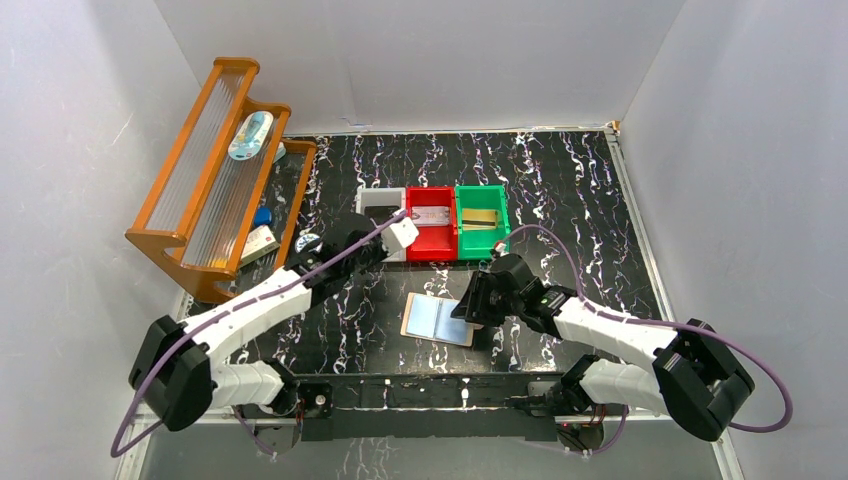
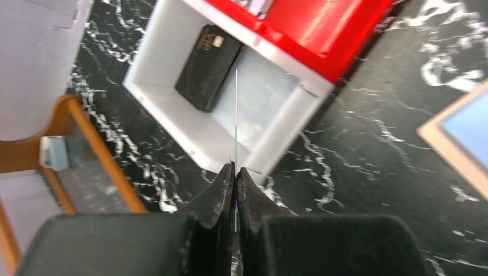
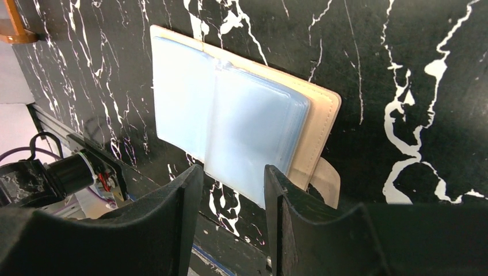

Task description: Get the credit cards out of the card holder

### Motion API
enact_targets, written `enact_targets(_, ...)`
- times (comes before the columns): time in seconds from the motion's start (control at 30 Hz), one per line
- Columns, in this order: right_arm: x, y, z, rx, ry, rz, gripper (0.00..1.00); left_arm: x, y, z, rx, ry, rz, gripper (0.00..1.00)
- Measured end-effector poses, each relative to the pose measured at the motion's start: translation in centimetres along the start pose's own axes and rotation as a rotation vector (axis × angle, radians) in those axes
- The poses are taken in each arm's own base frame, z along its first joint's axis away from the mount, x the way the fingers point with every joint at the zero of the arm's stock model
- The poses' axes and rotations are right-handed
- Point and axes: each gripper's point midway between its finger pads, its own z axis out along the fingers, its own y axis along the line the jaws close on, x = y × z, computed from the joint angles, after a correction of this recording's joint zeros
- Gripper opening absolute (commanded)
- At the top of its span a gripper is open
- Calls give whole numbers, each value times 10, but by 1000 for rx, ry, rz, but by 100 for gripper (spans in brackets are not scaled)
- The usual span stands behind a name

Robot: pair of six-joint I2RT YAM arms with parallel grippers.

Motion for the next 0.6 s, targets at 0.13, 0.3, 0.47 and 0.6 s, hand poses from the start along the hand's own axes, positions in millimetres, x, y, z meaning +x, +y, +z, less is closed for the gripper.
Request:
enact_targets(0.13,-4,4,-1,-1,-6,-14,52,3,26,15,-34,24,99,0)
enact_targets(0.3,-6,6,0,4,-3,-25,52,6,46,33,-43,11,195,0)
enact_targets(0.47,-7,4,-1,19,-1,-33,53,-1,51,57,-5,-15,247,0)
enact_targets(0.6,-9,3,-2,28,-13,-35,55,-3,49,72,16,-28,283,0)
